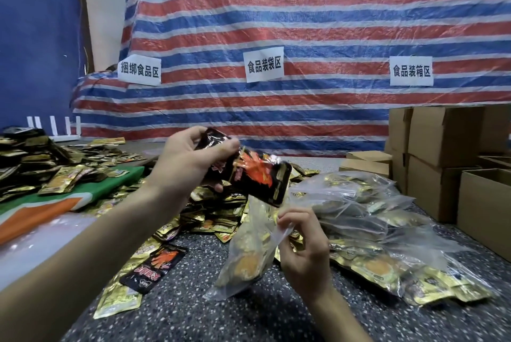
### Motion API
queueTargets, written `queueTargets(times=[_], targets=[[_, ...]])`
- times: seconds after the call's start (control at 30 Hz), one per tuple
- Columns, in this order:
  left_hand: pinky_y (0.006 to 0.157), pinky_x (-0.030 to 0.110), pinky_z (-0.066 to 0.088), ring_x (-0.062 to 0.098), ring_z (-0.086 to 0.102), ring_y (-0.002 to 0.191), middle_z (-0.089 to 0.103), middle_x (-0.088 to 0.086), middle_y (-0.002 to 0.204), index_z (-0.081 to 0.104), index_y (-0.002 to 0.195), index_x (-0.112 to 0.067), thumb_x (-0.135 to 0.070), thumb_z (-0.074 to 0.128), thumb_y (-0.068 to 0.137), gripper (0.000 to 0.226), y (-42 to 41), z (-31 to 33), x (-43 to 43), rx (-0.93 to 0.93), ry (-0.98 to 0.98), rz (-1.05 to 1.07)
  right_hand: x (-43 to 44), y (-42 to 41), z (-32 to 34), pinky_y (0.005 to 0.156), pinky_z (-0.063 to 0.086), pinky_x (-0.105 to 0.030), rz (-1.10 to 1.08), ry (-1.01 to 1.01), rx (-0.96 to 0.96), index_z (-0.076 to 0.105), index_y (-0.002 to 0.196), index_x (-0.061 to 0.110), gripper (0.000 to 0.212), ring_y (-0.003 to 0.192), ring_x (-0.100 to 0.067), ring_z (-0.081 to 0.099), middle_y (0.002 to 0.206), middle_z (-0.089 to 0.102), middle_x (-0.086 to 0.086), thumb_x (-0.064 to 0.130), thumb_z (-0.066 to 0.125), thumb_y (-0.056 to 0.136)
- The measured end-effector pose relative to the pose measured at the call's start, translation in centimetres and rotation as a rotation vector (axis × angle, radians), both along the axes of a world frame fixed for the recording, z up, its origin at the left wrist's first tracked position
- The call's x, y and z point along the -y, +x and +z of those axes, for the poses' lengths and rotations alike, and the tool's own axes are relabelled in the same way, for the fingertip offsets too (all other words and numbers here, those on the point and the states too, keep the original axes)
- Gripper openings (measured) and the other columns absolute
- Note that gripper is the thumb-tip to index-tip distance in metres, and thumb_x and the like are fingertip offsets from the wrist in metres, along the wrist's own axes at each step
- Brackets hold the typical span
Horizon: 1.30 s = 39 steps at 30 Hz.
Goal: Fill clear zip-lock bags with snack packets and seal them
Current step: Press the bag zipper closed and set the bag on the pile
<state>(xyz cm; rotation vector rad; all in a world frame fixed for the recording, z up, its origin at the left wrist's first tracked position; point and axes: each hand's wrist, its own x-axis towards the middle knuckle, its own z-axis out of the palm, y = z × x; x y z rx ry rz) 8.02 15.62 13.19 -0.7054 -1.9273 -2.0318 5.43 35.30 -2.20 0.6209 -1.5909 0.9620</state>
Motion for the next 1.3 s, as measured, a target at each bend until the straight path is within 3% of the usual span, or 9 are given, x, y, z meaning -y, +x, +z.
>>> queueTargets(times=[0.1, 0.23, 0.37, 0.5, 0.67, 0.83, 1.03, 1.17, 1.3], targets=[[0.044, 0.027, 0.049, 0.021, 0.072, 0.069, 0.074, 0.010, 0.086, 0.065, 0.098, -0.007, -0.022, 0.083, 0.074, 0.033, -0.6, -0.4, -0.5, -0.026, -0.178, 0.155, 0.2, 0.2, 0.0, 0.078, 0.047, -0.017, 0.001, 0.060, -0.010, 0.062, 0.081, -0.002, 0.007, 0.085, -0.014, 0.059, 0.087, 0.061, -0.007, -0.002, 0.056, 0.078], [0.067, 0.020, 0.052, 0.012, 0.064, 0.081, 0.068, -0.005, 0.088, 0.062, 0.094, -0.015, -0.032, 0.083, 0.076, 0.033, -1.1, -1.0, -0.9, -0.330, -0.597, 0.499, 0.2, 0.1, -0.4, 0.079, 0.051, -0.021, 0.021, 0.093, -0.004, 0.064, 0.084, -0.002, 0.006, 0.090, -0.015, 0.061, 0.091, 0.062, -0.008, -0.003, 0.062, 0.080], [0.075, 0.042, 0.055, 0.016, 0.063, 0.080, 0.068, -0.005, 0.083, 0.060, 0.086, -0.021, -0.039, 0.080, 0.076, 0.029, -0.9, -1.5, -1.8, -0.298, -0.712, 0.498, 0.1, -0.1, -0.5, 0.080, 0.051, -0.021, 0.040, 0.111, -0.009, 0.066, 0.089, 0.000, 0.009, 0.095, -0.014, 0.062, 0.096, 0.063, -0.007, -0.002, 0.065, 0.080], [0.073, 0.039, 0.050, 0.018, 0.060, 0.078, 0.063, -0.006, 0.080, 0.055, 0.084, -0.023, -0.045, 0.073, 0.083, 0.029, -1.2, -2.1, -2.8, -0.296, -0.841, 0.507, 0.0, -0.2, -0.5, 0.082, 0.052, -0.023, 0.052, 0.106, -0.019, 0.066, 0.093, 0.004, 0.016, 0.099, -0.012, 0.062, 0.099, 0.062, -0.004, -0.004, 0.068, 0.079], [0.072, 0.040, 0.050, 0.019, 0.057, 0.082, 0.058, -0.003, 0.087, 0.048, 0.095, -0.019, -0.032, 0.067, 0.091, 0.023, -1.3, -3.1, -3.5, -0.368, -0.924, 0.411, 0.0, 0.0, -0.5, 0.079, 0.052, -0.026, 0.060, 0.090, -0.027, 0.066, 0.092, 0.004, 0.012, 0.096, -0.015, 0.063, 0.098, 0.061, -0.003, -0.004, 0.067, 0.082], [0.072, 0.041, 0.050, 0.024, 0.055, 0.083, 0.043, -0.004, 0.093, 0.047, 0.101, -0.026, -0.024, 0.073, 0.082, 0.032, -1.0, -3.6, -3.7, -0.440, -1.026, 0.461, 0.0, 0.1, -0.4, 0.081, 0.051, -0.023, 0.043, 0.112, -0.022, 0.066, 0.091, 0.001, 0.018, 0.097, -0.014, 0.063, 0.098, 0.062, -0.006, -0.011, 0.067, 0.079], [0.068, 0.028, 0.049, 0.015, 0.054, 0.087, 0.050, -0.004, 0.104, 0.052, 0.113, -0.027, -0.018, 0.093, 0.061, 0.067, -1.1, -2.7, -3.6, -0.108, -1.048, 0.280, 0.0, 0.0, -0.4, 0.080, 0.052, -0.023, 0.035, 0.103, -0.033, 0.068, 0.090, 0.000, 0.017, 0.094, -0.014, 0.063, 0.096, 0.063, -0.007, -0.010, 0.072, 0.078], [0.072, 0.035, 0.059, 0.013, 0.061, 0.081, 0.061, -0.002, 0.103, 0.056, 0.109, -0.025, 0.002, 0.081, 0.070, 0.053, -0.8, -1.5, -2.4, -0.047, -0.949, 0.229, -0.1, -0.1, -0.5, 0.075, 0.055, -0.030, 0.062, 0.082, -0.007, 0.069, 0.091, -0.001, 0.017, 0.093, -0.018, 0.064, 0.097, 0.064, -0.007, -0.011, 0.072, 0.078], [0.062, 0.029, 0.059, 0.009, 0.065, 0.075, 0.067, -0.004, 0.095, 0.064, 0.097, -0.024, 0.003, 0.069, 0.081, 0.032, -0.3, -0.6, -0.9, -0.211, -0.818, 0.366, -0.2, 0.1, -0.2, 0.072, 0.052, -0.023, 0.074, 0.073, 0.008, 0.069, 0.093, 0.001, 0.008, 0.085, -0.013, 0.063, 0.095, 0.065, -0.004, 0.002, 0.069, 0.085]])
